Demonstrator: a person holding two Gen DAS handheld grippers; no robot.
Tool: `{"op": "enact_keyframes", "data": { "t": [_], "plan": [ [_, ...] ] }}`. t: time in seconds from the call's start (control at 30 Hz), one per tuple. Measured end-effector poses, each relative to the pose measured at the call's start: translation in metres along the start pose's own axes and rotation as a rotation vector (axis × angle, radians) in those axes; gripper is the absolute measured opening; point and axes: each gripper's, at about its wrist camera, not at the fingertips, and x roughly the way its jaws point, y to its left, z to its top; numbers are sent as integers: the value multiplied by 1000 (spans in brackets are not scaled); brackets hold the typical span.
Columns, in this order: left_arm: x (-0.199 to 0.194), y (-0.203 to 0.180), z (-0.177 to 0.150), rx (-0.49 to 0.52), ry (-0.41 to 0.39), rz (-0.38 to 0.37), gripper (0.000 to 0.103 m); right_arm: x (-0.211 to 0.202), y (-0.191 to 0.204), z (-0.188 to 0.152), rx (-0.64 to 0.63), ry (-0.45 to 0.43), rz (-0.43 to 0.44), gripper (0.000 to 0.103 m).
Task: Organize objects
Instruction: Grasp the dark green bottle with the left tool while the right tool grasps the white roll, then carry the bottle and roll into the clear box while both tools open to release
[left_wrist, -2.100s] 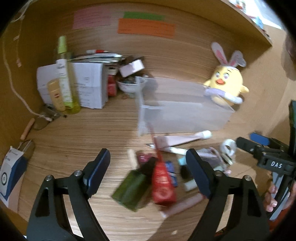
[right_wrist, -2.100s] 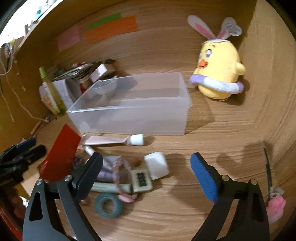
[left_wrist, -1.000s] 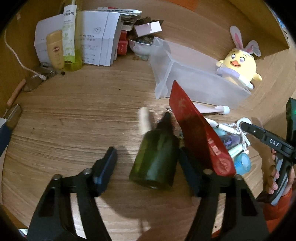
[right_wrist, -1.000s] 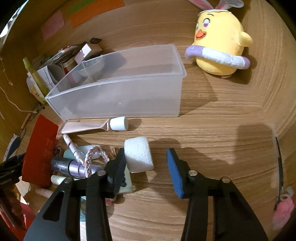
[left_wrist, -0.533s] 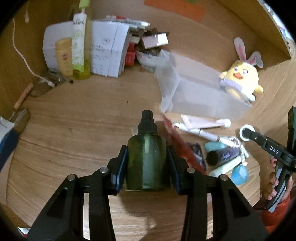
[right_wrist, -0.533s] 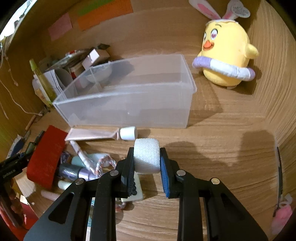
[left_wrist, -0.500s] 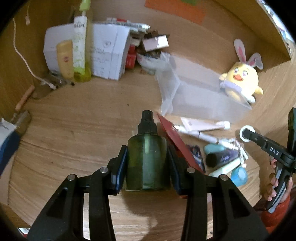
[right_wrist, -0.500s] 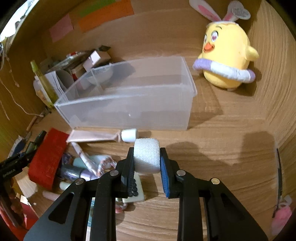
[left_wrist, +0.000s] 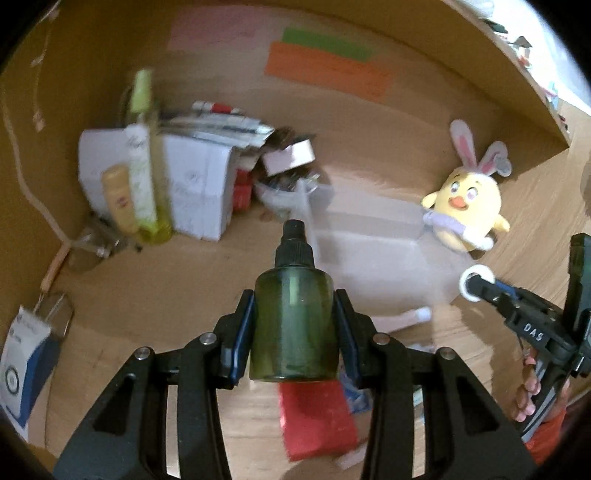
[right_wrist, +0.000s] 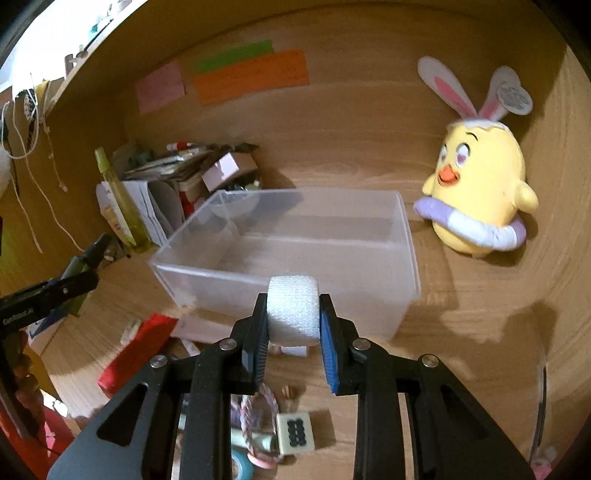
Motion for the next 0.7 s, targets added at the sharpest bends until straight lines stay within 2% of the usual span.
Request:
{"op": "enact_keyframes", "data": {
  "t": [0.2,0.5,0.7],
  "plan": [
    [12,-22,24,68,-48,36,41,2,0,23,-29,-46,4,23],
    [44,-41,56,77,-5,-56,41,17,-5,50,-33,-59,16,23],
    [70,-54,72,102,22,-77,41,26,-17,62,-23,-45,-4,23]
  ]
}}
